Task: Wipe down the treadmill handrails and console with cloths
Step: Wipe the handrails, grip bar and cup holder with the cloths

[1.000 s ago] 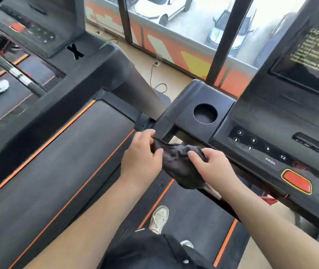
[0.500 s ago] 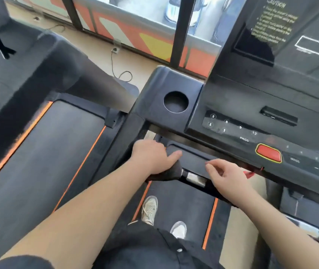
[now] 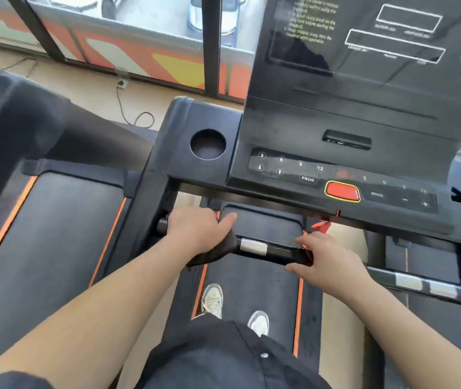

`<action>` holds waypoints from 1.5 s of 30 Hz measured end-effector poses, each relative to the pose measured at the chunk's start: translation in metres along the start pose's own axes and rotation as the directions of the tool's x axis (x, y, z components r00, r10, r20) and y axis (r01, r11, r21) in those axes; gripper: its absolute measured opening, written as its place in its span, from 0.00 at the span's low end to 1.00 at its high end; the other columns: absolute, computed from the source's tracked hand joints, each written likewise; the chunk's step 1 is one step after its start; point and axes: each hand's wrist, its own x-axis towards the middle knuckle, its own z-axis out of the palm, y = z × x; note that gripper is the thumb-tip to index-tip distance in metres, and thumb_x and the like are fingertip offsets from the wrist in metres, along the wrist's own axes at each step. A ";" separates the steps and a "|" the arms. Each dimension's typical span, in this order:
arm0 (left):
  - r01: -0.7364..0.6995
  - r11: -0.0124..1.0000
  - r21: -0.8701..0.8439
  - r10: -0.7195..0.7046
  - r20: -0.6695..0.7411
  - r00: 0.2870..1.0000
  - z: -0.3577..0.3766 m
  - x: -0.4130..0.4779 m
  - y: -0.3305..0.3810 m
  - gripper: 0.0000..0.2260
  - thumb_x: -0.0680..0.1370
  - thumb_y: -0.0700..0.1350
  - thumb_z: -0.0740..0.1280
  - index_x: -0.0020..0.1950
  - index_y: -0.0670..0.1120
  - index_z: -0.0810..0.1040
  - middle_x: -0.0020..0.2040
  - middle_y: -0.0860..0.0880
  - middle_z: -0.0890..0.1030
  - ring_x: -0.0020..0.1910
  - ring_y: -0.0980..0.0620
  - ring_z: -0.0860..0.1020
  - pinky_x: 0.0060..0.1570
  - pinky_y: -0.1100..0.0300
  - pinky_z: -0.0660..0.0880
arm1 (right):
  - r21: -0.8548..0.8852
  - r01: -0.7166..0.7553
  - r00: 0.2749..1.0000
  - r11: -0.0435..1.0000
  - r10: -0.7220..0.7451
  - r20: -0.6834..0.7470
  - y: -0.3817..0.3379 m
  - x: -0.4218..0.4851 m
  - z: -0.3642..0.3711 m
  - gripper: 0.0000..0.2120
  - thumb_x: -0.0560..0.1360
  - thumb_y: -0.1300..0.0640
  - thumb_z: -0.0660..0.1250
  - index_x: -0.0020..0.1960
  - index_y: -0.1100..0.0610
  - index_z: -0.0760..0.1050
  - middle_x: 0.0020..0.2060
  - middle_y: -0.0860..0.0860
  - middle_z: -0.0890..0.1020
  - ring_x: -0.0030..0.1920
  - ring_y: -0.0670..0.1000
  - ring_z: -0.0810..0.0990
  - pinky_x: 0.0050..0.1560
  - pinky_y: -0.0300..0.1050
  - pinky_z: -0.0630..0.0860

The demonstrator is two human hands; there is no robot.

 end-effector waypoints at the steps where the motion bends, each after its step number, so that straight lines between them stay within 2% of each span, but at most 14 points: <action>1: 0.038 0.998 -0.046 -0.035 0.068 0.997 -0.004 0.010 0.000 0.31 0.81 0.67 0.47 0.60 0.50 0.82 0.59 0.45 0.83 0.60 0.41 0.79 0.59 0.50 0.73 | -0.010 -0.004 1.000 1.000 0.004 0.001 -0.001 0.001 0.002 0.22 0.72 0.34 0.70 0.62 0.42 0.76 0.54 0.41 0.77 0.59 0.46 0.75 0.50 0.44 0.76; 4: -0.009 1.000 -0.004 0.009 0.053 0.999 -0.001 0.008 0.009 0.22 0.84 0.57 0.49 0.61 0.50 0.80 0.61 0.44 0.82 0.61 0.39 0.78 0.61 0.48 0.72 | -0.014 -0.028 1.000 1.000 0.028 -0.003 -0.002 0.006 0.003 0.20 0.70 0.35 0.71 0.57 0.43 0.78 0.51 0.41 0.78 0.57 0.47 0.77 0.49 0.45 0.78; 7: -0.107 0.993 0.047 0.114 -0.213 0.970 0.029 -0.038 0.008 0.21 0.83 0.62 0.53 0.56 0.51 0.80 0.54 0.48 0.82 0.56 0.41 0.77 0.61 0.46 0.69 | 0.000 -0.051 0.999 0.999 0.051 -0.011 -0.002 0.010 0.003 0.19 0.68 0.35 0.73 0.53 0.44 0.78 0.48 0.41 0.79 0.55 0.47 0.78 0.47 0.45 0.77; 11: -0.155 0.988 0.018 0.153 -0.327 0.933 0.055 -0.054 0.004 0.21 0.81 0.61 0.57 0.63 0.49 0.79 0.59 0.49 0.79 0.60 0.41 0.74 0.67 0.43 0.67 | 0.018 -0.057 0.997 0.998 0.057 -0.045 -0.002 0.006 0.007 0.18 0.69 0.35 0.73 0.53 0.44 0.78 0.48 0.41 0.78 0.54 0.47 0.77 0.46 0.44 0.75; 14: -0.163 0.986 0.048 0.169 -0.229 0.959 0.029 -0.009 0.022 0.16 0.84 0.52 0.50 0.59 0.53 0.75 0.54 0.49 0.82 0.53 0.41 0.78 0.49 0.48 0.70 | 0.042 -0.062 0.994 0.997 0.065 -0.082 -0.004 0.002 0.010 0.19 0.70 0.36 0.72 0.56 0.44 0.78 0.50 0.41 0.78 0.56 0.48 0.76 0.48 0.45 0.75; 17: -0.107 0.994 0.002 0.106 0.083 0.991 0.021 0.036 0.030 0.20 0.82 0.50 0.45 0.65 0.50 0.72 0.61 0.43 0.80 0.56 0.36 0.79 0.49 0.46 0.72 | 0.048 -0.033 0.996 0.998 0.037 -0.080 -0.001 -0.002 0.011 0.20 0.72 0.36 0.71 0.60 0.45 0.78 0.52 0.42 0.78 0.58 0.48 0.76 0.52 0.46 0.76; 20: -0.187 0.974 0.129 0.203 -0.123 0.971 0.031 0.002 0.052 0.19 0.83 0.51 0.46 0.60 0.51 0.75 0.52 0.48 0.82 0.49 0.40 0.80 0.44 0.50 0.69 | 0.153 0.009 0.997 0.988 0.002 -0.072 0.010 -0.010 0.011 0.28 0.72 0.38 0.73 0.68 0.46 0.74 0.57 0.42 0.77 0.63 0.48 0.74 0.59 0.48 0.76; 23: -0.231 0.972 -0.051 0.202 -0.332 0.922 0.054 -0.050 0.064 0.14 0.83 0.53 0.55 0.55 0.50 0.79 0.50 0.52 0.81 0.50 0.44 0.76 0.57 0.47 0.71 | 0.065 0.024 0.997 0.998 -0.020 -0.070 0.028 -0.018 0.010 0.33 0.71 0.35 0.72 0.72 0.44 0.70 0.63 0.42 0.75 0.67 0.49 0.72 0.61 0.47 0.74; 30: -0.053 0.997 -0.055 0.047 -0.095 0.994 0.028 0.007 0.096 0.21 0.83 0.54 0.46 0.57 0.53 0.78 0.54 0.50 0.83 0.48 0.42 0.79 0.50 0.50 0.74 | -0.049 0.042 0.996 0.998 -0.045 -0.078 0.057 -0.019 0.006 0.21 0.73 0.40 0.68 0.66 0.40 0.75 0.54 0.42 0.77 0.62 0.49 0.75 0.52 0.44 0.74; 32: -0.006 0.999 0.039 0.013 -0.157 0.987 0.038 0.000 0.114 0.23 0.83 0.54 0.45 0.51 0.50 0.79 0.48 0.49 0.84 0.43 0.43 0.77 0.46 0.51 0.70 | -0.006 0.056 0.994 0.998 -0.056 -0.099 0.061 -0.017 0.006 0.20 0.72 0.39 0.69 0.63 0.39 0.77 0.52 0.42 0.78 0.61 0.49 0.76 0.51 0.44 0.74; 35: -0.117 0.990 -0.072 0.085 -0.353 0.932 0.071 -0.051 0.150 0.21 0.84 0.54 0.51 0.61 0.49 0.80 0.58 0.49 0.82 0.59 0.45 0.77 0.63 0.47 0.69 | -0.028 0.081 0.989 0.996 -0.083 -0.126 0.067 -0.013 0.007 0.19 0.70 0.39 0.70 0.59 0.41 0.79 0.49 0.42 0.79 0.58 0.50 0.77 0.51 0.45 0.76; 38: -0.157 0.982 -0.106 0.105 -0.387 0.916 0.090 -0.070 0.163 0.26 0.83 0.54 0.50 0.77 0.44 0.69 0.74 0.48 0.72 0.74 0.45 0.68 0.76 0.45 0.59 | -0.029 0.099 0.988 0.995 -0.102 -0.115 0.069 -0.009 0.008 0.19 0.68 0.38 0.72 0.56 0.42 0.80 0.49 0.42 0.79 0.56 0.50 0.78 0.50 0.46 0.77; 41: -0.190 0.982 -0.001 0.182 -0.274 0.944 0.061 -0.042 0.161 0.24 0.84 0.56 0.46 0.73 0.50 0.72 0.69 0.50 0.77 0.68 0.45 0.74 0.65 0.48 0.67 | 0.011 0.084 0.995 0.996 -0.083 -0.064 0.071 -0.002 0.003 0.19 0.65 0.38 0.74 0.54 0.42 0.81 0.49 0.43 0.81 0.55 0.51 0.80 0.51 0.48 0.79; 45: -0.113 0.993 0.040 0.120 -0.278 0.953 0.036 -0.020 0.170 0.18 0.86 0.52 0.50 0.52 0.49 0.79 0.50 0.46 0.84 0.50 0.39 0.81 0.50 0.48 0.73 | 0.032 0.059 0.998 0.998 -0.058 -0.030 0.072 0.000 -0.002 0.17 0.65 0.40 0.77 0.52 0.42 0.81 0.49 0.44 0.82 0.54 0.51 0.80 0.49 0.45 0.78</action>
